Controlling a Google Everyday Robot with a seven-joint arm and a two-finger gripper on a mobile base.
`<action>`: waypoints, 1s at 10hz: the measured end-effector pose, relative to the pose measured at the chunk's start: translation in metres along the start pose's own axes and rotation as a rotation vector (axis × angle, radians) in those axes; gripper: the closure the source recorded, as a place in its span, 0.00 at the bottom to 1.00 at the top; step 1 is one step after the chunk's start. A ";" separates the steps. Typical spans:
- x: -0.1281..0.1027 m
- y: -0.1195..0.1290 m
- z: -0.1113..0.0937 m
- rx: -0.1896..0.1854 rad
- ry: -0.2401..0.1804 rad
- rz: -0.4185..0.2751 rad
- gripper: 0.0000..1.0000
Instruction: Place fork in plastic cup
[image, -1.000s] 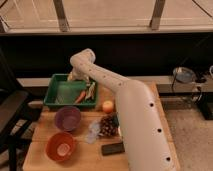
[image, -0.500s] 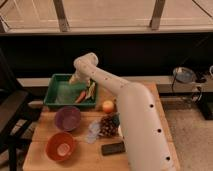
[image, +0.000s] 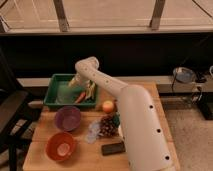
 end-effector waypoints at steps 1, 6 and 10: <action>-0.002 0.002 0.004 0.003 -0.010 0.009 0.26; -0.007 0.008 0.014 0.014 -0.033 0.035 0.26; -0.009 0.012 0.015 0.012 -0.044 0.037 0.53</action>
